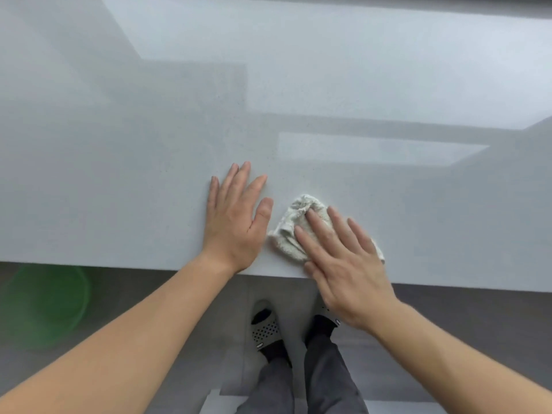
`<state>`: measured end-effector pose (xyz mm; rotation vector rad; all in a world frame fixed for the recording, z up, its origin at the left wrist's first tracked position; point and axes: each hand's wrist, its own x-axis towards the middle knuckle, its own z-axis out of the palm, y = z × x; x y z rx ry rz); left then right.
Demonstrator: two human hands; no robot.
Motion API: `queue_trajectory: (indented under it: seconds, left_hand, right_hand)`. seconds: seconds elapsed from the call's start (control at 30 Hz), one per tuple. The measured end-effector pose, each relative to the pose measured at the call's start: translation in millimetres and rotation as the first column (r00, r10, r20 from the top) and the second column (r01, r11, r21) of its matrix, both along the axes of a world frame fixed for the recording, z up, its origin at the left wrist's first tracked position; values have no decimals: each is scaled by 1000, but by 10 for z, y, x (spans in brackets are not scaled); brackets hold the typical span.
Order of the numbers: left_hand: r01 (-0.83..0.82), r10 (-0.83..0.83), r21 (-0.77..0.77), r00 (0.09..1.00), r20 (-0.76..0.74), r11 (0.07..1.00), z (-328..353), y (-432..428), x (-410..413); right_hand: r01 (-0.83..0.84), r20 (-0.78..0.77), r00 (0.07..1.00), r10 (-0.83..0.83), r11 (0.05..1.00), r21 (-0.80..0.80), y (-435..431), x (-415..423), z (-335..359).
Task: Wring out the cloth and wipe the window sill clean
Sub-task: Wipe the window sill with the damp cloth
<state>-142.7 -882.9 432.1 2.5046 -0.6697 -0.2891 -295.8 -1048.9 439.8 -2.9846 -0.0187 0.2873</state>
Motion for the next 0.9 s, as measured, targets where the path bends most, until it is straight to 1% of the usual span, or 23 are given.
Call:
queue_trajectory:
  seconds: [0.03,0.07,0.1,0.13,0.2,0.23,0.27,0.33,0.4,0.43,0.47,0.5,0.53,0.57,0.6,0.63,0.67,0.7,0.73,0.8,0.83,0.87,0.9]
  left_hand:
    - [23,-24,40,1000,12,999,-5,1,-7]
    - [41,-43,75,999,24,996,-17,4,-13]
    - [47,-51,98,998,36,994,-31,-1,-16]
    - [40,-45,109,998,44,993,-48,-9,-19]
    - [-10,5,94,998,59,995,-61,-58,-27]
    - [-44,39,75,997,71,996,-57,-103,-34]
    - [-73,68,56,994,86,996,-46,-157,-37]
    - [-80,77,22,992,100,997,-22,-299,-34]
    - [-49,51,-25,996,75,998,-2,-479,-6]
    - [-32,35,-46,997,62,998,12,-571,14]
    - [-18,21,-54,999,44,998,19,-667,31]
    - [-11,12,-42,1000,18,999,25,-762,48]
    - [-11,11,-10,1000,-7,1000,23,-856,60]
    - [-17,18,36,1000,-21,999,12,-943,69]
    - [-30,33,86,999,-26,996,-1,-1029,74]
    - [-51,55,137,998,-25,989,-17,-1103,73]
    - [-74,78,187,997,-17,980,-33,-1161,67]
    - [-92,93,234,996,5,968,-48,-1200,56]
    - [-102,96,272,995,37,957,-67,-1221,41]
    - [-106,83,318,993,85,942,-87,-1222,20]
    - [-106,80,329,993,92,938,-92,-1217,19]
    - [-104,77,342,993,92,934,-94,-1218,18]
    - [-102,75,357,993,90,928,-91,-1223,17]
  right_hand:
    - [-33,-5,999,33,999,-25,-150,23,-23]
    - [-14,-8,1000,14,999,-47,-298,79,-36]
    - [69,-1,998,-69,996,-51,-425,158,-29]
    - [206,-2,978,-206,978,-31,-496,241,-21]
    - [473,8,881,-473,881,14,-385,340,-53]
    - [526,16,850,-526,851,16,-247,325,-63]
    - [503,23,864,-504,864,17,-100,265,-69]
    - [310,24,950,-310,951,4,17,53,-71]
    - [111,8,994,-111,994,2,-236,-135,-48]
    - [55,2,998,-55,998,6,-450,-179,-36]
    - [49,2,999,-49,999,1,-691,-199,-36]
    - [101,16,995,-100,995,-9,-944,-185,-42]
    - [209,26,978,-209,978,-9,-1181,-140,-43]
    - [351,23,936,-351,936,-2,-1354,-89,-35]
    - [482,15,876,-483,876,10,-1423,-26,-30]
    - [579,17,815,-579,815,15,-1379,41,-30]
    - [619,26,785,-619,785,6,-1263,73,-34]
    - [598,39,801,-597,802,2,-1097,56,-38]
    - [518,44,855,-517,855,-1,-927,-11,-36]
    - [245,34,969,-245,969,-7,-809,-207,-28]
    - [122,22,992,-122,993,5,-928,-231,-14]
    - [46,21,999,-46,999,11,-1130,-179,-13]
    - [33,23,999,-33,999,2,-1348,-77,-20]
